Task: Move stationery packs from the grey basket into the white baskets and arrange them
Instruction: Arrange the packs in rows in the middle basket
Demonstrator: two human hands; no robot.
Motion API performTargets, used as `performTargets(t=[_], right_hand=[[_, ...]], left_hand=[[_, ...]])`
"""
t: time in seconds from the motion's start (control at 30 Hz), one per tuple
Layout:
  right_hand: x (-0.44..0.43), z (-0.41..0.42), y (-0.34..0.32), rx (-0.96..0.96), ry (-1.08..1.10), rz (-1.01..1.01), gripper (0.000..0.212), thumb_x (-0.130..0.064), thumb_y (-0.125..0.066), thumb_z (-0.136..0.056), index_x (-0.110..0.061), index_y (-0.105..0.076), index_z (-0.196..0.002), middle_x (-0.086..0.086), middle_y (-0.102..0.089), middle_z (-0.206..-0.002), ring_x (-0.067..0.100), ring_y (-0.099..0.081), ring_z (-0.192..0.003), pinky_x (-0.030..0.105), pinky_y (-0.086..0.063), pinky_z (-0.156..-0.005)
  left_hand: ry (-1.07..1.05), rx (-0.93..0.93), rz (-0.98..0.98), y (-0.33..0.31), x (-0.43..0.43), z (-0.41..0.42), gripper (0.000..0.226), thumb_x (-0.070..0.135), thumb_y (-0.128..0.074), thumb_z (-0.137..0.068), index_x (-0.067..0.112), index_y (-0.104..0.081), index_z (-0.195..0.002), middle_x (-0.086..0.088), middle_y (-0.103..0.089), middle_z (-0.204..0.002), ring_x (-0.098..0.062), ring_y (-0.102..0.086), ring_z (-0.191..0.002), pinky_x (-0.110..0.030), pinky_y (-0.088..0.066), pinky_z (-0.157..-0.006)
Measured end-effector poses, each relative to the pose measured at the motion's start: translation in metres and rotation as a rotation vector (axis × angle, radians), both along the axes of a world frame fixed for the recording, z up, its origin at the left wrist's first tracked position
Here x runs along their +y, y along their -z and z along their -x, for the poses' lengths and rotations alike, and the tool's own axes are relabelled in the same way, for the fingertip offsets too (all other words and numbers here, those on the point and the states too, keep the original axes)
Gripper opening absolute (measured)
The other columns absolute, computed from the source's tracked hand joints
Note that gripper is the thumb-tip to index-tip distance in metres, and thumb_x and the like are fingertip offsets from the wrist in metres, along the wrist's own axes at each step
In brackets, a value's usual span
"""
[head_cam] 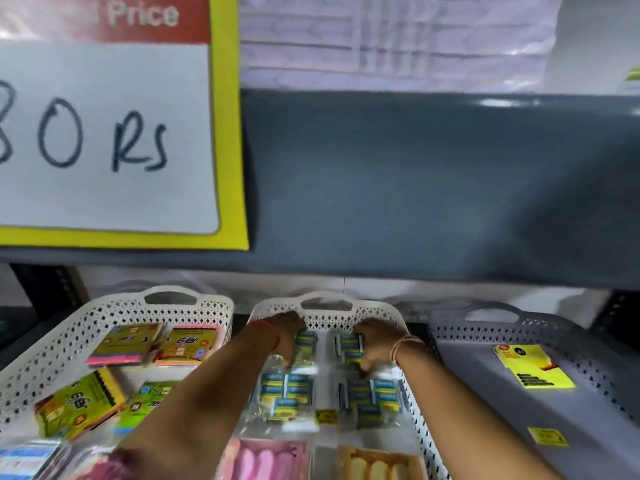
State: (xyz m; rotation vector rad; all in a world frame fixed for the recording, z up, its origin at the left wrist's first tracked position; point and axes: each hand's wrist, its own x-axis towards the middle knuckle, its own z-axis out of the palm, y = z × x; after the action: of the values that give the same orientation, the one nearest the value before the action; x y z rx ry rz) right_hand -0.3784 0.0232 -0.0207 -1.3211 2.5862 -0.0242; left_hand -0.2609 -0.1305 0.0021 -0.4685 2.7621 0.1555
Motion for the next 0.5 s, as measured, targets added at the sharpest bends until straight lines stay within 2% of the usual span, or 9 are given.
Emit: performTargets(t=[0.17, 0.37, 0.5], right_hand=[[0.000, -0.002, 0.000, -0.039, 0.006, 0.043, 0.062, -0.030, -0.080, -0.060, -0.014, -0.060, -0.117, 0.009, -0.061, -0.124, 0.027, -0.056, -0.113, 0.034, -0.046, -0.097], [0.001, -0.002, 0.002, -0.102, 0.026, 0.079, 0.073, -0.025, -0.079, -0.063, -0.017, -0.050, -0.129, 0.009, -0.053, -0.135, 0.026, -0.049, -0.123, 0.032, -0.040, -0.101], [0.003, -0.002, 0.003, -0.128, 0.035, 0.088, 0.083, -0.026, -0.079, -0.063, -0.019, -0.042, -0.137, 0.007, -0.047, -0.141, 0.026, -0.045, -0.128, 0.034, -0.037, -0.106]], left_hand=[[0.002, -0.066, 0.034, 0.002, -0.004, -0.004, 0.079, 0.020, -0.076, -0.071, 0.006, -0.033, -0.135, -0.016, -0.035, -0.143, -0.029, -0.035, -0.130, -0.032, -0.030, -0.107], [0.003, -0.036, 0.024, 0.007, -0.007, -0.005, 0.079, 0.020, -0.074, -0.072, 0.005, -0.030, -0.136, -0.015, -0.031, -0.147, -0.029, -0.031, -0.133, -0.034, -0.028, -0.109], [-0.029, -0.008, 0.005, 0.010, -0.008, -0.006, 0.082, 0.015, -0.075, -0.070, 0.007, -0.029, -0.138, -0.014, -0.033, -0.146, -0.030, -0.035, -0.132, -0.037, -0.033, -0.109]])
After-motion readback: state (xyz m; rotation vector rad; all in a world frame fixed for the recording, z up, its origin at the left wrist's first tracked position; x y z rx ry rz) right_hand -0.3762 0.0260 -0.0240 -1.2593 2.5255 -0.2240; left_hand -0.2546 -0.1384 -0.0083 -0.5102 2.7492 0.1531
